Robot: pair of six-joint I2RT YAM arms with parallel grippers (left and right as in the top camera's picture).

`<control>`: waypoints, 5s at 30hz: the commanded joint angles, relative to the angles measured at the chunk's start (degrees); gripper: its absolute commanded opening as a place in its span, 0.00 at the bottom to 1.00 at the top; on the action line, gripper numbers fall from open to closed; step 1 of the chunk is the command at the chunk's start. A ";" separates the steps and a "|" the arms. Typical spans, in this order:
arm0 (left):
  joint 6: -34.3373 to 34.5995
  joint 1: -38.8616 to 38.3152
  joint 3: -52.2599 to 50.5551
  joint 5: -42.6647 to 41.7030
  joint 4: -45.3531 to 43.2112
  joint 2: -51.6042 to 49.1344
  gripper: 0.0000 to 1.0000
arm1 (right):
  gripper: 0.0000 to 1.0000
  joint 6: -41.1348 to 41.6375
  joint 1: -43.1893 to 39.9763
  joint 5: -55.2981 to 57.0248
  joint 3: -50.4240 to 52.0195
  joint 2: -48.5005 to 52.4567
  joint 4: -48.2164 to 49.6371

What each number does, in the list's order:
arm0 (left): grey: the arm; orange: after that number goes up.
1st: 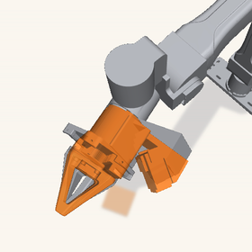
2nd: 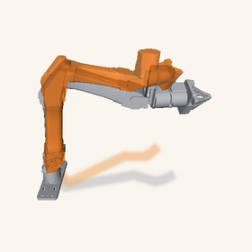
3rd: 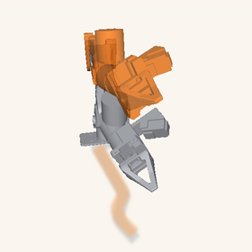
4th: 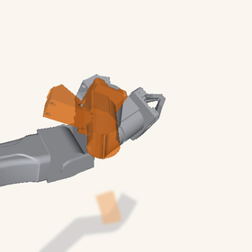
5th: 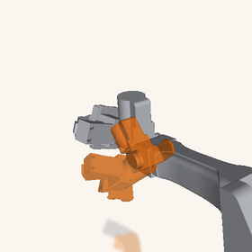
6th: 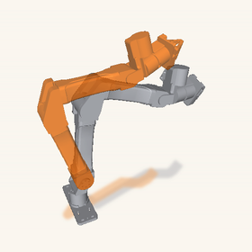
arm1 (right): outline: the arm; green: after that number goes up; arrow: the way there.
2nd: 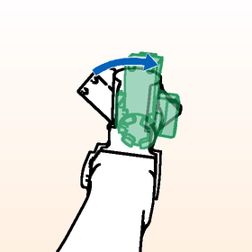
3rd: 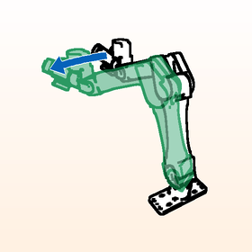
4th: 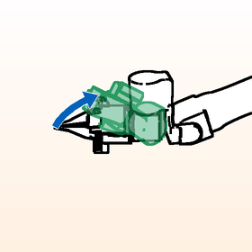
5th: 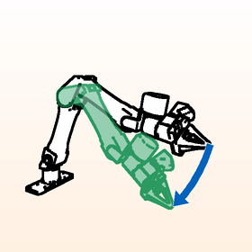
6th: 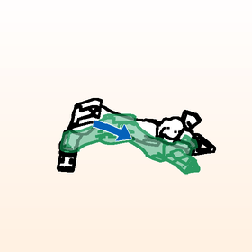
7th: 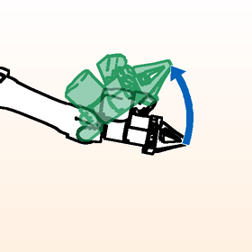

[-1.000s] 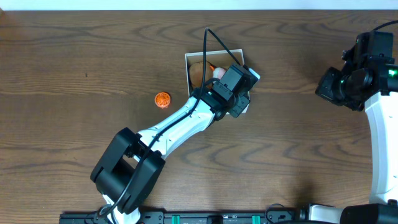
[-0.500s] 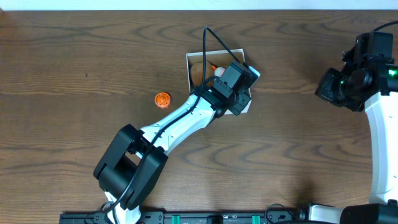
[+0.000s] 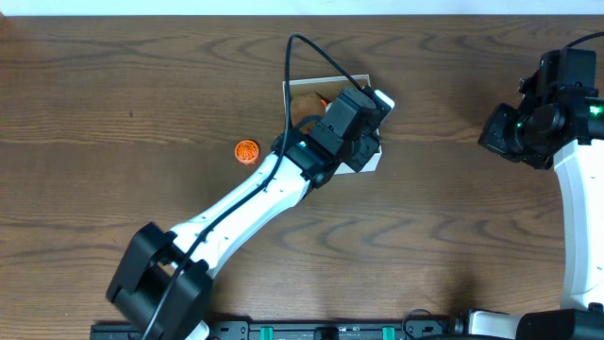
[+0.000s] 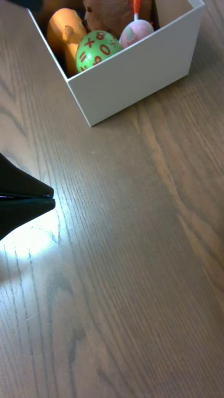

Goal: Pack container

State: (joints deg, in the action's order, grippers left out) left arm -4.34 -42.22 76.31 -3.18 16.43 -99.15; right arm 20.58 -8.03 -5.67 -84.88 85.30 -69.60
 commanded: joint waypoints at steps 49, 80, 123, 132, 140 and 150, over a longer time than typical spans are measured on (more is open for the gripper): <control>-2.23 2.12 2.29 -10.40 -2.95 -16.94 0.10 | 0.02 0.17 -0.15 -0.37 0.04 -0.11 -0.48; -0.22 1.97 2.47 8.94 13.18 6.05 0.46 | 0.02 -1.44 -0.15 -0.35 0.04 -0.11 0.96; 14.53 30.05 0.68 -0.70 19.93 -18.12 0.82 | 0.82 -3.48 -0.15 -0.37 0.04 -0.11 0.83; 14.51 30.05 0.68 -0.70 20.74 -18.40 0.72 | 0.81 -3.48 -0.15 -0.37 0.04 -0.11 0.83; 14.49 30.03 0.70 -0.70 20.98 -18.34 0.63 | 0.79 -3.48 -0.15 -0.37 0.04 -0.11 0.81; 14.49 30.03 1.90 -0.70 23.06 -16.13 0.57 | 0.79 -3.48 -0.15 -0.37 0.04 -0.11 0.72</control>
State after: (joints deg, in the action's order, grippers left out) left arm 10.46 -12.47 77.34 -3.51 38.63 -116.46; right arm 17.80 -8.03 -6.00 -84.86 85.30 -68.88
